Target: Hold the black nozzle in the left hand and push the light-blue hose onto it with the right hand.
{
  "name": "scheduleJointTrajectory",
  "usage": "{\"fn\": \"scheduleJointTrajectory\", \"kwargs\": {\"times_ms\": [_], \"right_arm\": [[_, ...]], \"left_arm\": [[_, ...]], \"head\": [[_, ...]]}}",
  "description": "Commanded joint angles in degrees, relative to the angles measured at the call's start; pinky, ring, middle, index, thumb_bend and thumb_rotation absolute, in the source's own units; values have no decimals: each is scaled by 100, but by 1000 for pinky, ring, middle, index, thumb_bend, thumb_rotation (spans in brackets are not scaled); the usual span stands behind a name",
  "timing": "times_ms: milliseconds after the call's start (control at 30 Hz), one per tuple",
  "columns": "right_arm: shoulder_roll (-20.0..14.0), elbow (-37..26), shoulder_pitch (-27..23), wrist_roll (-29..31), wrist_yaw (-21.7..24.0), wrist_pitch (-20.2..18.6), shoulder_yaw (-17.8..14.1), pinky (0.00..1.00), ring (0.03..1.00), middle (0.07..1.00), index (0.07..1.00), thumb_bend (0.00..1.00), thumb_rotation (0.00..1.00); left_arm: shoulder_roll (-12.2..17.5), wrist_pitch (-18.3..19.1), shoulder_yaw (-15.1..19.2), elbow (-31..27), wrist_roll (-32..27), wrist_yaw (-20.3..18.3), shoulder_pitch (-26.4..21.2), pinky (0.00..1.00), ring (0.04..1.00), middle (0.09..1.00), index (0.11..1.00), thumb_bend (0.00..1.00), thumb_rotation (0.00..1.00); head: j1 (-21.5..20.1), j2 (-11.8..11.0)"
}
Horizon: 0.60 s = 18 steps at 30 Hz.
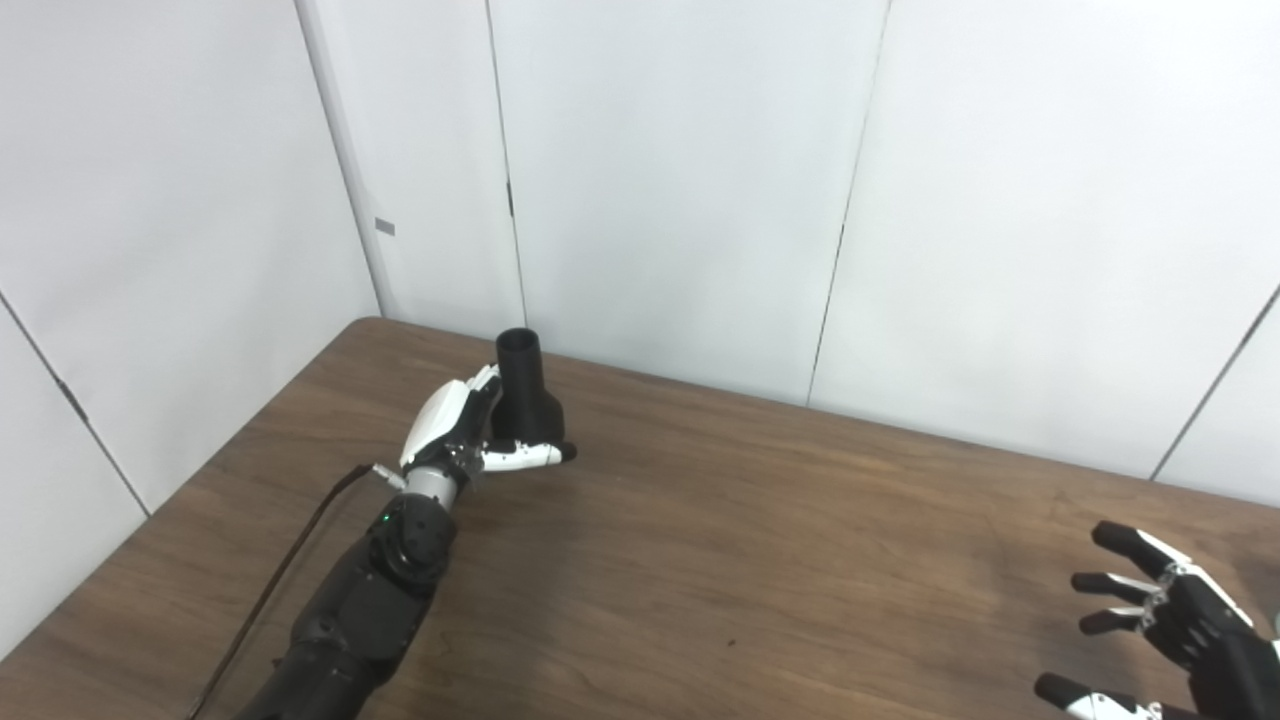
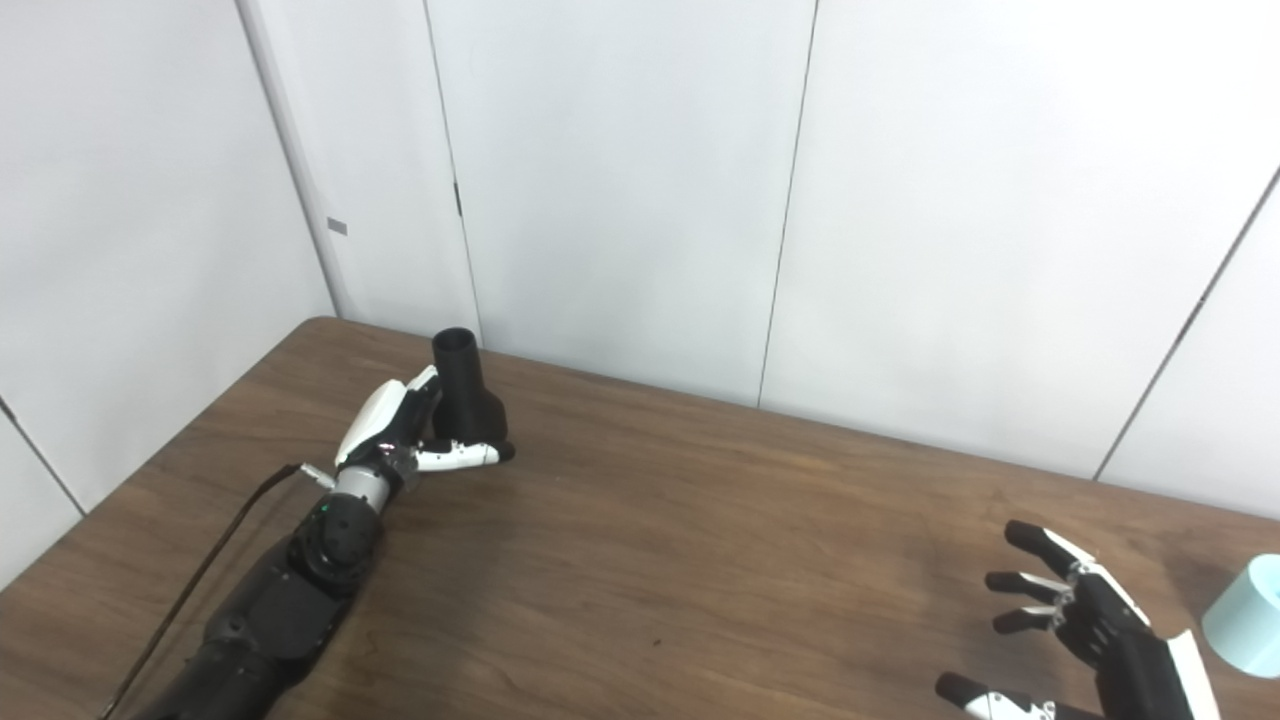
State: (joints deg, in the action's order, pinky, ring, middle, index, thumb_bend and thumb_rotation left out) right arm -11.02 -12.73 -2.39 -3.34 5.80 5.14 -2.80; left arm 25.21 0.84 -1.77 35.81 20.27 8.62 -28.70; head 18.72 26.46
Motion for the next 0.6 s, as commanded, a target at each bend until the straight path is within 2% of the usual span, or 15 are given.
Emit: {"fn": "scheduleJointTrajectory", "kwargs": {"times_ms": [0, 167, 233, 267, 300, 333, 367, 433, 567], "right_arm": [[-1, -237, -102, 7, -64, 26, -33, 507, 673, 817, 784, 735, 0], [21, -417, -73, -8, -55, -147, -27, 508, 680, 818, 789, 725, 0], [32, -468, -65, -8, -65, -195, -31, 508, 678, 815, 790, 720, 0], [44, -498, -59, 8, -70, -215, -35, 505, 676, 813, 789, 718, 0], [47, -529, -53, -6, -76, -229, -36, 501, 674, 812, 790, 715, 0], [49, -559, -47, -5, -75, -241, -37, 501, 674, 812, 790, 715, 0], [50, -585, -42, 3, -71, -248, -39, 499, 675, 815, 792, 710, 0], [49, -646, -27, 30, -60, -281, -49, 494, 674, 817, 793, 703, 0], [42, -728, -7, 76, -46, -365, -65, 498, 678, 819, 793, 695, 0]], "left_arm": [[-32, 14, -43, 162, -48, -61, -122, 1000, 1000, 932, 906, 1000, 367], [-124, 30, -72, 201, -81, -100, -103, 1000, 954, 849, 814, 984, 318], [-161, -71, -94, 313, -43, -4, -115, 1000, 893, 770, 733, 922, 258], [-185, -133, -93, 372, -24, 87, -118, 1000, 820, 672, 615, 754, 147], [-213, -206, -102, 460, 20, 234, -130, 1000, 769, 616, 540, 617, 93], [-232, -248, -135, 550, 102, 410, -145, 1000, 758, 605, 529, 598, 84], [-248, -285, -169, 639, 176, 570, -158, 1000, 714, 566, 483, 551, 34], [-246, -278, -274, 730, 319, 774, -160, 1000, 694, 537, 465, 529, 8], [-254, -217, -393, 859, 402, 971, -153, 1000, 693, 481, 488, 526, 0]], "head": [[5, 2], [-13, 58], [-23, 74], [-36, 95], [-40, 101], [-44, 109], [-46, 121], [-35, 147], [-24, 173]]}}
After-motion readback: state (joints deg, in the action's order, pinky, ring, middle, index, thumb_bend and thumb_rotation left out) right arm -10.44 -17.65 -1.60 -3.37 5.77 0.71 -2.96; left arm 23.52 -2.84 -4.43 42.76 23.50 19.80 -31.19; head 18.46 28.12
